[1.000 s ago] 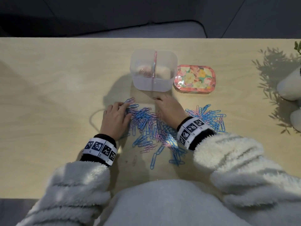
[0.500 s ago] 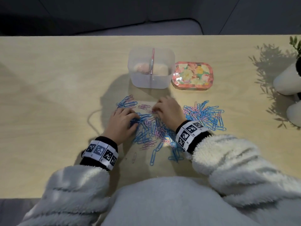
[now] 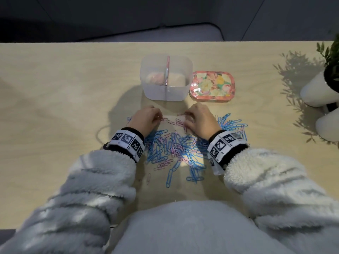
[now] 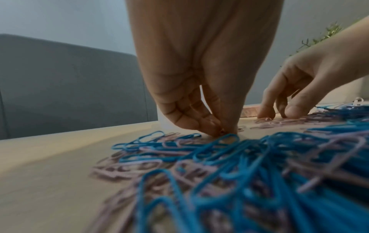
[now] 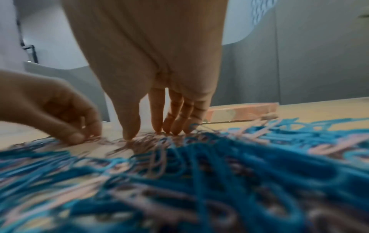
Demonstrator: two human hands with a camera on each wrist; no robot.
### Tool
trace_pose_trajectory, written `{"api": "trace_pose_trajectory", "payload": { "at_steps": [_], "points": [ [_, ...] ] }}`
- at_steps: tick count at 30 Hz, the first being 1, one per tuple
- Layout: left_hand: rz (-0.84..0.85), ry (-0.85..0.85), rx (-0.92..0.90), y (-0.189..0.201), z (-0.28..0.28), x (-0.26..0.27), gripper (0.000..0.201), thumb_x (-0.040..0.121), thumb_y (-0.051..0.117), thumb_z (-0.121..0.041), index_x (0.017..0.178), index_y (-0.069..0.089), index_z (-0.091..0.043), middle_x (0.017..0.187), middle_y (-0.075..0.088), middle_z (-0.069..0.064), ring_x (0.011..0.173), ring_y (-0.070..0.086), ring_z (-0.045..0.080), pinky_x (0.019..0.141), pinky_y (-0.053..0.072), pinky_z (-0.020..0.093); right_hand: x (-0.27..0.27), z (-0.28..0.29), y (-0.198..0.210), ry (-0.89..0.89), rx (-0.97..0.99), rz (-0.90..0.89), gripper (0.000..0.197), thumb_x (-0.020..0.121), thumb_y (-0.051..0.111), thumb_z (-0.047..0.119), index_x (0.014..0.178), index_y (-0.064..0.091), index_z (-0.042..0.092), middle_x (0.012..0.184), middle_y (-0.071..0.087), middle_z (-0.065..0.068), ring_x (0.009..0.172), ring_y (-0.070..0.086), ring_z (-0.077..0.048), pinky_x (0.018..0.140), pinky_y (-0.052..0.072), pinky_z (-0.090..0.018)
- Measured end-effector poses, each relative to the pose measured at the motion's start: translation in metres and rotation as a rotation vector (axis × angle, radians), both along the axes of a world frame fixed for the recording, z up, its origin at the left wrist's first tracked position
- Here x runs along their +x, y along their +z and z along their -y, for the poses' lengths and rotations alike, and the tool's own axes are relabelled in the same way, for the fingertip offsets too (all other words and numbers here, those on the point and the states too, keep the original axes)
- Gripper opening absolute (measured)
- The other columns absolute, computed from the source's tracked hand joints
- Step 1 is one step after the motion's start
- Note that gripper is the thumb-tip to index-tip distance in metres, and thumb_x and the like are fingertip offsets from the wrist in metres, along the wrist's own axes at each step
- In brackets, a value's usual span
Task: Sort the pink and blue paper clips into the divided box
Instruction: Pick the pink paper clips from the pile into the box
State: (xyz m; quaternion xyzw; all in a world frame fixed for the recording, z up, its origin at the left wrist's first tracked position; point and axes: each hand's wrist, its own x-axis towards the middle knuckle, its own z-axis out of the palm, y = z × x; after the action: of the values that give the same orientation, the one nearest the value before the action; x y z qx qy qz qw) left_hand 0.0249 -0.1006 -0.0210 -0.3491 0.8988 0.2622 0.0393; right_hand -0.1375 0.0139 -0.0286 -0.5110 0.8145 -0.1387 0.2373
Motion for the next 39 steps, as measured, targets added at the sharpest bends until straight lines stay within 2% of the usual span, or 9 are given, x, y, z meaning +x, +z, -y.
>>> {"api": "trace_pose_trajectory", "payload": {
  "at_steps": [7,11,14,17,20,25,29,35,39],
  "points": [
    [-0.073,0.014,0.018,0.002,-0.014,-0.016,0.026,0.083,0.064,-0.021,0.106,0.062,-0.008,0.104,0.059,0.011,0.094,0.059,0.025,0.080,0.041,0.029,-0.002,-0.005,0.007,-0.024,-0.063,0.036,0.026,0.087,0.059,0.018,0.107,0.065,0.003,0.103,0.059,-0.018,0.099,0.054,-0.031,0.084,0.042,-0.035],
    [-0.024,-0.054,0.019,0.001,-0.016,-0.022,0.048,0.074,0.073,-0.030,0.116,0.058,-0.010,0.113,0.055,0.012,0.102,0.055,0.027,0.087,0.040,0.033,-0.011,-0.015,0.010,0.043,0.074,-0.077,0.040,0.071,0.072,0.040,0.098,0.062,0.012,0.104,0.054,-0.010,0.100,0.048,-0.026,0.084,0.035,-0.036],
    [-0.009,-0.082,0.005,0.001,-0.017,-0.032,0.033,0.075,0.071,-0.024,0.105,0.063,-0.011,0.106,0.057,0.012,0.098,0.056,0.029,0.081,0.040,0.033,0.003,-0.009,0.009,0.087,0.101,-0.117,0.038,0.072,0.071,0.039,0.097,0.062,0.012,0.107,0.051,-0.009,0.101,0.046,-0.027,0.085,0.033,-0.036],
    [-0.002,-0.084,0.014,0.004,-0.019,-0.039,0.028,0.079,0.066,-0.017,0.106,0.064,-0.009,0.105,0.060,0.015,0.099,0.056,0.030,0.078,0.036,0.031,0.014,0.000,0.009,0.111,0.031,-0.038,0.027,0.081,0.064,0.021,0.107,0.066,0.014,0.102,0.054,-0.015,0.098,0.049,-0.031,0.078,0.035,-0.034],
    [0.000,-0.095,0.035,0.003,-0.020,-0.039,0.024,0.080,0.064,-0.014,0.102,0.065,-0.005,0.104,0.062,0.016,0.098,0.056,0.031,0.077,0.034,0.029,0.020,0.003,0.007,0.072,-0.002,-0.003,0.019,0.085,0.056,0.009,0.099,0.068,0.007,0.098,0.058,-0.018,0.095,0.053,-0.033,0.072,0.035,-0.033],
    [-0.006,-0.056,0.074,0.001,-0.015,-0.028,0.016,0.079,0.065,-0.010,0.094,0.066,-0.003,0.098,0.063,0.016,0.095,0.056,0.029,0.080,0.039,0.031,0.018,0.003,0.005,0.054,0.022,-0.036,0.016,0.089,0.053,0.012,0.094,0.064,0.001,0.101,0.062,-0.018,0.096,0.056,-0.033,0.080,0.044,-0.038],
    [0.003,-0.028,0.077,-0.001,-0.015,-0.025,0.012,0.081,0.062,-0.008,0.090,0.064,-0.001,0.100,0.060,0.018,0.096,0.055,0.031,0.082,0.041,0.034,0.010,0.004,0.006,0.031,0.021,0.029,0.013,0.088,0.057,0.012,0.088,0.062,0.001,0.097,0.065,-0.016,0.088,0.058,-0.029,0.072,0.040,-0.032],
    [0.008,-0.079,-0.011,-0.005,-0.020,-0.024,0.013,0.080,0.055,-0.003,0.092,0.060,-0.001,0.101,0.059,0.021,0.100,0.052,0.033,0.083,0.036,0.038,0.003,0.039,0.064,-0.069,-0.306,0.218,0.010,0.083,0.065,0.012,0.083,0.067,0.002,0.079,0.064,-0.003,0.073,0.054,-0.011,0.061,0.038,-0.015],
    [0.017,-0.097,-0.041,-0.007,-0.018,-0.023,0.018,0.078,0.055,-0.001,0.096,0.059,-0.004,0.101,0.060,0.019,0.098,0.053,0.034,0.081,0.041,0.042,0.004,0.092,0.082,-0.069,-0.359,0.187,0.009,0.080,0.064,0.010,0.073,0.063,0.004,0.078,0.061,-0.004,0.074,0.051,-0.016,0.066,0.036,-0.022]
  ]
}}
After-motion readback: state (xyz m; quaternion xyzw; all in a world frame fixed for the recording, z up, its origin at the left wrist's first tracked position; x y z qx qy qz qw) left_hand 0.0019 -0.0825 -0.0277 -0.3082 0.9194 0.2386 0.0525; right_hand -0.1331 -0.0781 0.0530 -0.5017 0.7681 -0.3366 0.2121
